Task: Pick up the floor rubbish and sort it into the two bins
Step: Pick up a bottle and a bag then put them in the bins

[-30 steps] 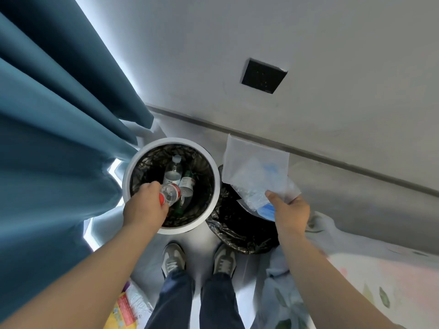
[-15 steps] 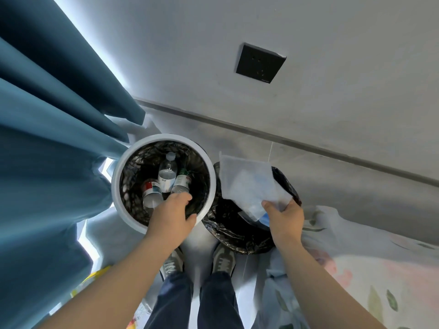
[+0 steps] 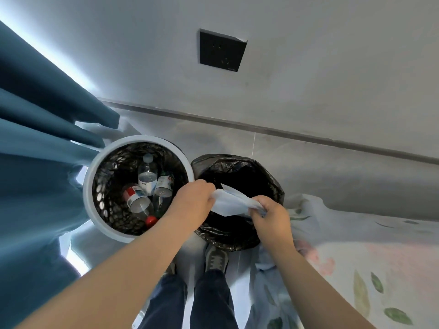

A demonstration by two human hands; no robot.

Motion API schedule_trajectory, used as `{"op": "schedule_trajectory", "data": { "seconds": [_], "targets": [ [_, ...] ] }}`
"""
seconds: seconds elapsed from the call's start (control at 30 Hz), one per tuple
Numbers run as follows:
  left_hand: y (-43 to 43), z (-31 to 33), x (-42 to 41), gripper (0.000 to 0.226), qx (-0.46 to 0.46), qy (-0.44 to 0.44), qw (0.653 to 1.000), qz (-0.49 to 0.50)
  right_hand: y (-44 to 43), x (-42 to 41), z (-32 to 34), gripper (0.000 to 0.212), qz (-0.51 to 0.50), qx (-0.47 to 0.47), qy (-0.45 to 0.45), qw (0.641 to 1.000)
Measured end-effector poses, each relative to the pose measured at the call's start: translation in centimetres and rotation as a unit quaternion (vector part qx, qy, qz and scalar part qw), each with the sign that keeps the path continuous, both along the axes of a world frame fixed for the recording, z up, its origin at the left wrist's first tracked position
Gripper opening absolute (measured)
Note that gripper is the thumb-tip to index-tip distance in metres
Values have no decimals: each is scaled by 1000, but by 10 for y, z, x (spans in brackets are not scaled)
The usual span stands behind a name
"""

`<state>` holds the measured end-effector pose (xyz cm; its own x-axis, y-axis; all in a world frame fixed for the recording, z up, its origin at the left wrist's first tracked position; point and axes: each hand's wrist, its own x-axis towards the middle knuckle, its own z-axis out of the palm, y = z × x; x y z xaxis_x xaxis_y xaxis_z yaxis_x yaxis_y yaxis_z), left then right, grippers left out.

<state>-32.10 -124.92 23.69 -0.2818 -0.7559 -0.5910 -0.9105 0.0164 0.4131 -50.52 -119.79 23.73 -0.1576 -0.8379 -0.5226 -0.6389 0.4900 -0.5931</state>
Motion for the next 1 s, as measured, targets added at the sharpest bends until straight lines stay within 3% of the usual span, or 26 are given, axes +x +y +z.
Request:
{"op": "schedule_trajectory", "data": {
  "seconds": [0.17, 0.23, 0.3, 0.4, 0.63, 0.83, 1.0],
  "targets": [
    [5, -14, -15, 16, 12, 33, 999, 37, -4, -11, -6, 29, 41, -6, 49, 998],
    [9, -18, -18, 26, 22, 60, 996, 69, -6, -13, -9, 29, 63, 2, 68, 996],
    [13, -23, -16, 40, 39, 41, 995, 87, -8, -13, -13, 33, 92, 20, 86, 992],
    [18, -35, -8, 41, 56, -14, 994, 95, -11, -11, -16, 45, 111, 55, 113, 986],
    [21, -36, 6, 46, 81, -42, 994, 68, -10, -5, -12, 41, 116, 84, 115, 983],
    [24, -11, 10, 43, 79, -31, 994, 67, -9, 1, 7, 37, 144, 106, 128, 975],
    [29, 34, 14, 34, 60, -42, 997, 33, -14, 9, 42, 35, 230, 132, 175, 948]
  ]
}}
